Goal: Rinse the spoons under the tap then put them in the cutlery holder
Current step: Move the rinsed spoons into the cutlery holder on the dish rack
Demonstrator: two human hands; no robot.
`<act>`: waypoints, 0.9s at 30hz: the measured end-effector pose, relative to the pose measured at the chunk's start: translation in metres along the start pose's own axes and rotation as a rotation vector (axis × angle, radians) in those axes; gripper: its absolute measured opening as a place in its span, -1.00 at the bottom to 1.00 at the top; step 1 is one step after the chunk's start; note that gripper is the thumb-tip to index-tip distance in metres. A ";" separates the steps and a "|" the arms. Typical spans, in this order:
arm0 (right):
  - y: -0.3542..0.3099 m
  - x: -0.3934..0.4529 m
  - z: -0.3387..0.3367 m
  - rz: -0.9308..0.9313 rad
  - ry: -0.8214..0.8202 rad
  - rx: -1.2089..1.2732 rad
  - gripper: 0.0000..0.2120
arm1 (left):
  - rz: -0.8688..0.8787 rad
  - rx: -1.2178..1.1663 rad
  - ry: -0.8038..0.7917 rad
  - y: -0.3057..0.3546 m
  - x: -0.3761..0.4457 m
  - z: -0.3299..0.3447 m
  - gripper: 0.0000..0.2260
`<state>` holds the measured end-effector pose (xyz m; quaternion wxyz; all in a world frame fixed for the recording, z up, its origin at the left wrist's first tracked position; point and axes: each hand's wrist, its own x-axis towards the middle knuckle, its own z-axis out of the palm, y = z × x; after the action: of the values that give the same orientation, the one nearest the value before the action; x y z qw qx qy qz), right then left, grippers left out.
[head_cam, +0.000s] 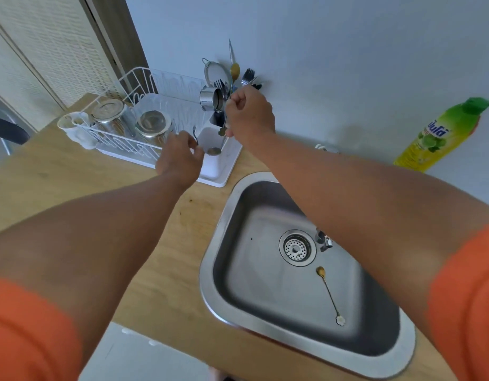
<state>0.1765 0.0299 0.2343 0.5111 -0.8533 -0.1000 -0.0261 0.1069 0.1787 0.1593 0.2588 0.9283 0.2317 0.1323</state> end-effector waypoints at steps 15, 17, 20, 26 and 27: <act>0.048 -0.024 0.041 0.096 -0.222 -0.194 -0.79 | 0.086 0.017 -0.158 -0.079 -0.080 0.035 -0.88; 0.055 -0.035 0.039 0.086 -0.162 -0.196 -0.78 | 0.051 0.017 -0.192 -0.082 -0.089 0.038 -0.86; 0.075 -0.066 0.034 0.133 -0.168 -0.153 -0.76 | 0.056 0.062 -0.240 -0.083 -0.098 0.041 -0.81; 0.156 -0.169 0.013 0.189 -0.393 -0.229 -0.73 | 0.285 0.129 -0.182 -0.081 -0.118 0.046 -0.77; 0.172 -0.184 0.007 0.192 -0.435 -0.271 -0.73 | 0.321 0.135 -0.186 -0.081 -0.120 0.047 -0.72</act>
<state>0.0300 -0.0696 0.0549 0.3587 -0.9051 -0.1215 0.1933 -0.0084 0.1606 0.0606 0.1919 0.9769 0.0640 0.0697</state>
